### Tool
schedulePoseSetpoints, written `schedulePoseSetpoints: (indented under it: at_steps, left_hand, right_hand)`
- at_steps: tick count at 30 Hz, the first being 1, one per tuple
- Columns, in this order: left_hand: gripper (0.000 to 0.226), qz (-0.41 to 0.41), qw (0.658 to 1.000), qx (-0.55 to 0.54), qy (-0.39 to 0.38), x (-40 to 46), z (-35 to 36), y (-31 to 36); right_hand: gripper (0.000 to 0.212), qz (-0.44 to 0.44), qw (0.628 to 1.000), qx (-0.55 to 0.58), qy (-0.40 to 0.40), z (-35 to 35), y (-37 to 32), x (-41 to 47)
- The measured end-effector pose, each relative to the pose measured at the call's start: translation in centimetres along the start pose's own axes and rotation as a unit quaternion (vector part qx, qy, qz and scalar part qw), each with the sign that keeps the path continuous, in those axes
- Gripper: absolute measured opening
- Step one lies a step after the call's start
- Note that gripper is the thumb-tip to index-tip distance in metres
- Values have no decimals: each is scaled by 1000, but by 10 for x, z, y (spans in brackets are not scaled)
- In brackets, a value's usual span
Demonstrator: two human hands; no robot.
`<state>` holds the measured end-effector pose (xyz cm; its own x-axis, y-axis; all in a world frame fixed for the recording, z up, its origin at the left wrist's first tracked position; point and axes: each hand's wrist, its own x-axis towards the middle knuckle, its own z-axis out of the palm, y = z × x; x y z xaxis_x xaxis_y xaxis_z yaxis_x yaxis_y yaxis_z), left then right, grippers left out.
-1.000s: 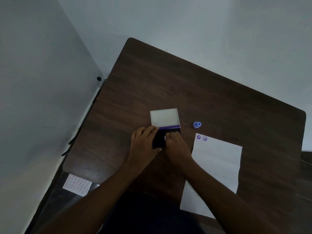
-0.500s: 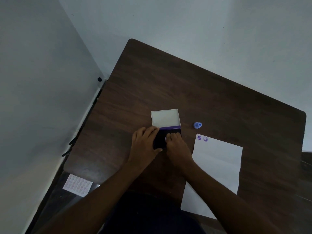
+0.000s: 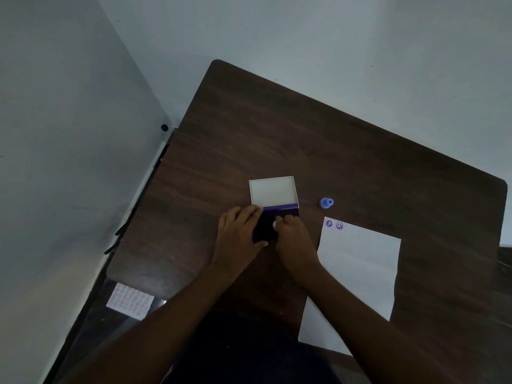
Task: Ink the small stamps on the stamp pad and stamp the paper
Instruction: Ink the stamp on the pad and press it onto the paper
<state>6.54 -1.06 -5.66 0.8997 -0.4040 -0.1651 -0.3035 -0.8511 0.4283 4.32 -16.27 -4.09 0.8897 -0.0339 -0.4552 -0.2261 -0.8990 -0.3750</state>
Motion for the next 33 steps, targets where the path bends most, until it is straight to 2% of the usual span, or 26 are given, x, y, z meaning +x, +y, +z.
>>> schedulePoseSetpoints:
  at_steps: [3, 6, 9, 19, 33]
  left_hand:
    - [81, -1, 1000, 1, 0, 0, 1, 0]
    - [80, 1, 1000, -1, 5, 0, 1, 0]
    - [80, 2, 1000, -1, 5, 0, 0, 0]
    - [80, 4, 1000, 0, 7, 1, -3, 1]
    - [82, -12, 1000, -3, -12, 4, -4, 5]
  right_hand:
    - [38, 22, 999, -11, -47, -4, 0, 8]
    - [32, -6, 998, -47, -35, 0, 0, 6]
    - [44, -25, 996, -67, -59, 0, 0, 3]
    - [37, -92, 988, -125, -13, 0, -3, 0]
    - [41, -96, 984, -152, -4, -1, -7, -5]
